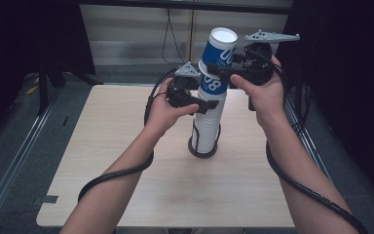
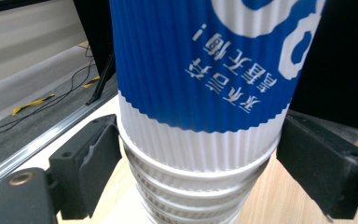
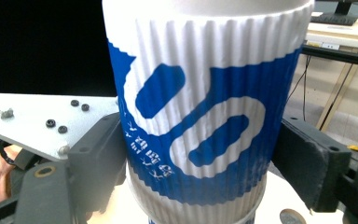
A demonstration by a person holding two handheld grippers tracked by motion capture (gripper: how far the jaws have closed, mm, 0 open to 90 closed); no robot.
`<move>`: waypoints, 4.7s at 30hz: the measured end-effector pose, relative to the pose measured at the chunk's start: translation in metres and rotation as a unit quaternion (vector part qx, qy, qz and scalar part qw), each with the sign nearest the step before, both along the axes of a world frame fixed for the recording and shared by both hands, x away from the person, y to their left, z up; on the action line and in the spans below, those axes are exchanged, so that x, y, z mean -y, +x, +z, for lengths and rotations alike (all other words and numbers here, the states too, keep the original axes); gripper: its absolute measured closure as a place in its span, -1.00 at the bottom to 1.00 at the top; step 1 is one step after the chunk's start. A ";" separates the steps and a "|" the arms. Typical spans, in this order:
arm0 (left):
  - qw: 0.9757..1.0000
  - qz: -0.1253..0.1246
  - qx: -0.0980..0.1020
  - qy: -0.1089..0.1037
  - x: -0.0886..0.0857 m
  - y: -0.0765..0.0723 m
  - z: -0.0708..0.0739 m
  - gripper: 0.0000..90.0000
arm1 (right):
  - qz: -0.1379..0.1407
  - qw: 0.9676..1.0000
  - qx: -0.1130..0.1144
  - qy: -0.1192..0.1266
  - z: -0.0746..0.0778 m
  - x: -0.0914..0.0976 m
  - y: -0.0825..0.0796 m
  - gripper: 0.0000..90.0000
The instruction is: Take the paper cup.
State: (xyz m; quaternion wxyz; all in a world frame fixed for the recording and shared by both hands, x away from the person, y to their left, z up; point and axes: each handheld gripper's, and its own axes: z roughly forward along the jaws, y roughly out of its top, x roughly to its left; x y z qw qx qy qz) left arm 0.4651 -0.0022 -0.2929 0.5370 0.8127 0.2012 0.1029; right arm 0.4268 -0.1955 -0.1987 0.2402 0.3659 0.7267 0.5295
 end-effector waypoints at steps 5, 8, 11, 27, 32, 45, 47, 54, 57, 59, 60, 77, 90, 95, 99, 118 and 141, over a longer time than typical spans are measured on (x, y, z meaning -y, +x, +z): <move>1.000 0.000 0.003 -0.002 0.001 0.000 -0.001 -0.70 | 0.000 1.000 0.001 0.012 0.000 0.002 0.000 -0.54; 1.000 0.000 0.003 -0.001 0.001 -0.001 0.000 -0.70 | -0.002 1.000 0.003 0.011 0.000 0.002 0.000 -0.54; 1.000 0.000 0.003 -0.002 0.001 0.000 -0.001 -0.70 | -0.002 1.000 0.004 0.012 0.002 0.002 -0.001 -0.54; 1.000 -0.001 0.007 -0.001 0.000 -0.001 -0.001 -0.70 | 0.003 1.000 0.019 0.021 0.009 0.005 -0.005 -0.54; 1.000 -0.002 0.007 0.000 0.000 -0.001 -0.001 -0.70 | 0.004 0.999 0.026 0.027 0.009 0.010 -0.007 -0.54; 1.000 0.001 0.014 0.007 0.000 -0.003 -0.001 -0.69 | 0.009 0.999 0.033 0.038 0.006 0.028 -0.018 -0.54; 1.000 0.002 0.013 0.007 0.000 -0.003 -0.001 -0.69 | 0.008 0.999 0.032 0.039 0.005 0.031 -0.020 -0.54; 1.000 0.004 0.012 0.007 0.000 -0.004 -0.001 -0.69 | 0.008 0.998 0.037 0.047 0.003 0.049 -0.030 -0.54; 1.000 0.002 0.016 0.015 0.000 -0.005 -0.001 -0.68 | 0.007 0.998 0.037 0.044 0.000 0.056 -0.035 -0.54; 1.000 0.001 0.019 0.019 -0.001 -0.005 0.000 -0.68 | 0.008 0.998 0.036 0.046 -0.002 0.061 -0.038 -0.54; 1.000 0.000 0.019 0.020 -0.002 -0.005 0.000 -0.67 | 0.008 0.998 0.036 0.045 -0.004 0.063 -0.040 -0.54; 1.000 -0.013 0.013 0.018 -0.011 -0.013 -0.005 -0.66 | 0.010 0.998 0.032 0.052 -0.024 0.095 -0.063 -0.53; 0.999 -0.023 0.004 0.022 -0.029 -0.024 -0.015 -0.66 | 0.026 0.999 0.009 0.039 -0.065 0.096 -0.075 -0.53; 0.999 -0.032 0.002 0.024 -0.034 -0.030 -0.021 -0.66 | 0.030 0.999 0.001 0.032 -0.081 0.095 -0.079 -0.53; 0.999 -0.043 -0.001 0.024 -0.037 -0.036 -0.028 -0.66 | 0.038 0.999 -0.006 0.026 -0.094 0.093 -0.082 -0.52; 0.997 -0.046 -0.027 0.053 -0.065 -0.053 -0.085 -0.65 | 0.059 0.998 -0.029 -0.009 -0.135 0.078 -0.086 -0.52; 0.996 -0.057 -0.044 0.053 -0.074 -0.083 -0.119 -0.65 | 0.099 0.991 -0.060 -0.063 -0.167 0.055 -0.089 -0.51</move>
